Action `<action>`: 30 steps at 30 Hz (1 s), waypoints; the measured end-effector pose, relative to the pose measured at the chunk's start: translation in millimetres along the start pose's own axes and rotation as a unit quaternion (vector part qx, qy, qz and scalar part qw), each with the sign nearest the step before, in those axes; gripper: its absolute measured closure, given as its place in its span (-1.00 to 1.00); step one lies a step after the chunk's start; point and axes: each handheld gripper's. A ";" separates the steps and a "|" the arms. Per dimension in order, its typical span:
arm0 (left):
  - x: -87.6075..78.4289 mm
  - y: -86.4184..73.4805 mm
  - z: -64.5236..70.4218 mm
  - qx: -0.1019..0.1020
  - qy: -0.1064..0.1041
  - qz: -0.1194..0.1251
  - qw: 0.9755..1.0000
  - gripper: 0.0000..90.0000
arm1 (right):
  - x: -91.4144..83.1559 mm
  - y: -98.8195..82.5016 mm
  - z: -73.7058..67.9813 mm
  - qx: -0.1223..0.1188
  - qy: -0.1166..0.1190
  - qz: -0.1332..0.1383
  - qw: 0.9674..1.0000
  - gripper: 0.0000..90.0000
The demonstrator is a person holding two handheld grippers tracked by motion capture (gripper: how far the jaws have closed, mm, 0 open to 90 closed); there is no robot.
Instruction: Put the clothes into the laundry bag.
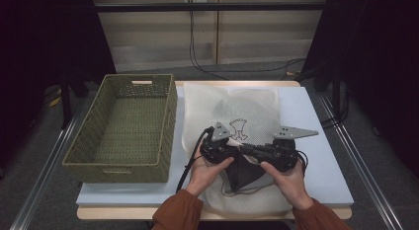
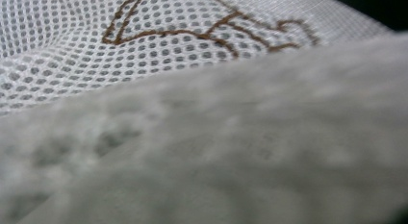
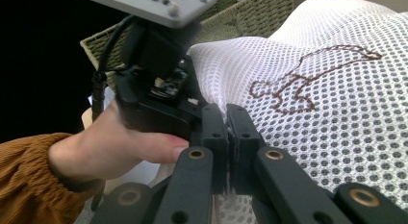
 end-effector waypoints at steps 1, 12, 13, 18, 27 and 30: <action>2.5 -3.0 -2.4 0.001 0.008 -0.007 1.000 0.53 | 0.8 -0.8 0.5 -0.002 -0.001 -0.002 1.000 0.96; 6.6 -8.4 -12.8 -0.005 -0.002 -0.012 1.000 0.45 | 9.4 -9.7 8.6 -0.010 -0.014 -0.026 1.000 0.96; 5.6 -10.0 -12.5 -0.005 -0.005 -0.012 1.000 0.41 | 10.4 -11.0 10.1 -0.009 -0.014 -0.028 0.999 0.95; -6.1 -13.2 -5.2 -0.002 -0.022 -0.017 1.000 0.11 | 11.2 -12.2 12.8 -0.008 -0.019 -0.030 0.999 0.95; -39.5 -19.6 11.1 0.006 -0.050 -0.004 0.999 -0.20 | 12.2 -14.2 15.6 -0.006 -0.023 -0.034 0.999 0.95; -46.1 -22.6 17.8 0.014 -0.050 -0.013 0.999 -0.26 | 12.5 -14.2 15.3 -0.006 -0.024 -0.034 0.999 0.95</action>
Point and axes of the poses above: each handheld gripper's, and its own axes: x roughly forward along the jaws, y roughly out of its top, z roughly to its right, and after that the axes turned 11 degrees about -y, right-handed
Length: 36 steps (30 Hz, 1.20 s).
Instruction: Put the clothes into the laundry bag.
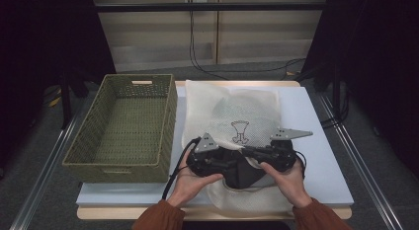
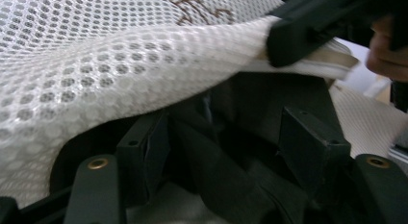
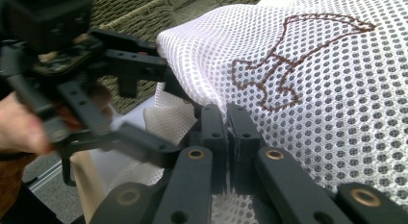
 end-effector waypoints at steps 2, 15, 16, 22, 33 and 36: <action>3.0 -3.5 3.7 0.004 -0.011 -0.001 1.000 -0.32 | 0.7 -0.3 -0.1 -0.001 0.000 0.000 1.000 0.95; 37.3 -11.1 25.7 0.019 -0.056 -0.027 0.998 -0.70 | 0.5 -0.4 1.0 0.000 0.000 -0.001 1.000 0.94; 40.6 -12.3 25.5 0.022 -0.051 -0.032 0.998 -0.69 | 0.9 -0.4 1.1 -0.002 0.000 0.000 1.000 0.94; 58.3 -20.7 19.5 0.014 -0.019 -0.068 0.997 -0.46 | 1.0 -0.1 0.0 0.000 -0.001 -0.001 1.000 0.94; 55.2 -16.7 -2.4 0.022 0.006 -0.107 0.994 0.35 | 3.0 -1.6 -0.8 -0.003 0.001 -0.008 1.000 0.94; 56.3 -16.3 -3.6 0.016 0.008 -0.103 0.995 0.58 | 2.9 -1.6 -0.5 -0.002 0.002 -0.008 1.000 0.94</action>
Point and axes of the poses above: each handheld gripper's, and its own axes: x roughly forward along the jaws, y roughly out of its top, z roughly to its right, and after that the axes turned 11 degrees about -y, right-handed
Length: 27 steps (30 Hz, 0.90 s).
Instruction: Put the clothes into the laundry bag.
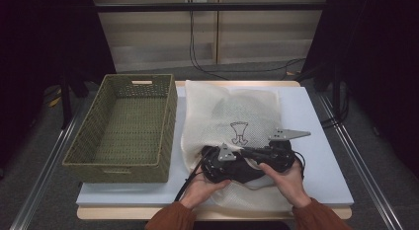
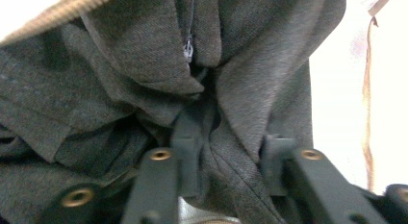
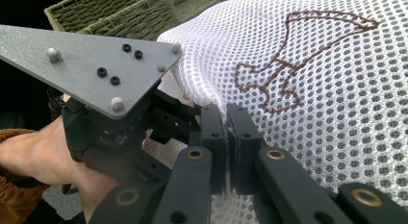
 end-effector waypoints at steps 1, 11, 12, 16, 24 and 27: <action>-1.0 0.2 -2.1 0.000 -0.003 -0.002 1.000 0.65 | 0.1 0.0 -0.4 -0.001 0.000 0.001 1.000 0.94; -0.7 9.5 -12.3 -0.014 0.015 0.014 1.000 0.77 | -3.2 2.5 -4.4 -0.004 0.007 0.005 1.000 0.94; -0.8 11.4 -13.6 -0.017 0.018 0.019 1.000 0.77 | -4.0 3.1 -5.3 -0.002 0.008 0.007 1.000 0.94; -3.0 16.1 -18.2 -0.027 0.035 0.029 0.999 0.78 | -6.0 4.4 -5.8 -0.004 0.012 0.012 1.000 0.94; -6.3 24.3 -28.2 -0.050 0.049 0.051 0.996 0.77 | -6.0 4.9 -7.4 -0.001 0.022 0.011 1.000 0.94; -8.9 27.5 -28.9 -0.056 0.045 0.061 0.996 0.77 | -6.1 5.4 -9.1 -0.002 0.024 0.012 1.000 0.94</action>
Point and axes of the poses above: each handheld gripper's, and its own axes: x roughly forward along the jaws, y roughly out of its top, z roughly to its right, and after that the axes turned 11 degrees about -y, right-handed
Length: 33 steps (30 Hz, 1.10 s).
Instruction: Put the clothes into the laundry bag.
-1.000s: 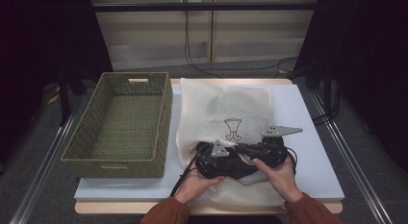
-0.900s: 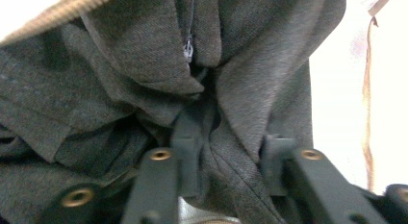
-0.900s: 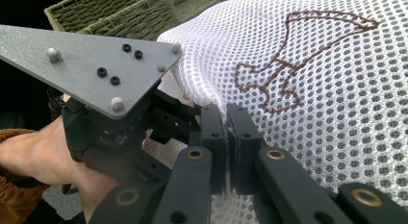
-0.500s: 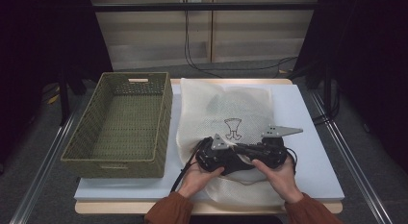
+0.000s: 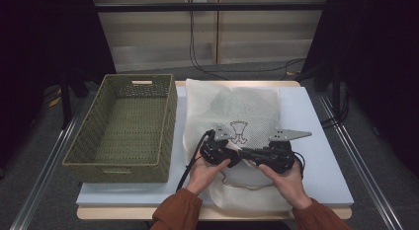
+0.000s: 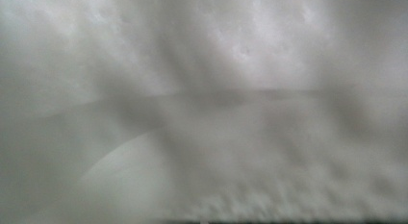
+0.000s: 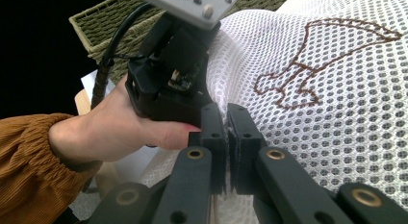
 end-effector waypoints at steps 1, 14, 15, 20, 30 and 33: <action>-0.9 1.6 1.2 0.005 0.006 -0.002 1.000 0.77 | -0.7 0.3 -0.8 0.000 0.002 0.001 1.000 0.94; -5.5 28.3 -4.5 0.008 0.025 0.038 0.999 0.78 | -8.5 7.7 -2.6 0.001 0.006 0.022 1.000 0.93; -2.3 26.4 -7.2 0.003 0.023 0.046 0.999 0.77 | -8.5 7.6 -2.4 0.000 0.007 0.022 1.000 0.93; 11.2 15.4 -18.9 -0.005 0.033 0.045 0.998 0.77 | -1.4 1.8 0.6 0.000 0.003 0.005 1.000 0.93; 19.2 5.1 -23.8 -0.013 0.028 0.034 0.999 0.61 | 10.7 -10.0 10.7 -0.002 -0.007 -0.018 1.000 0.94; 12.9 4.6 -20.1 -0.007 0.003 0.026 1.000 0.55 | 11.1 -11.9 17.0 0.004 -0.014 -0.020 1.000 0.93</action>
Point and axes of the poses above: each handheld gripper's, and its own axes: x roughly forward along the jaws, y roughly out of its top, z roughly to its right, and after that the axes turned 11 degrees about -y, right-handed
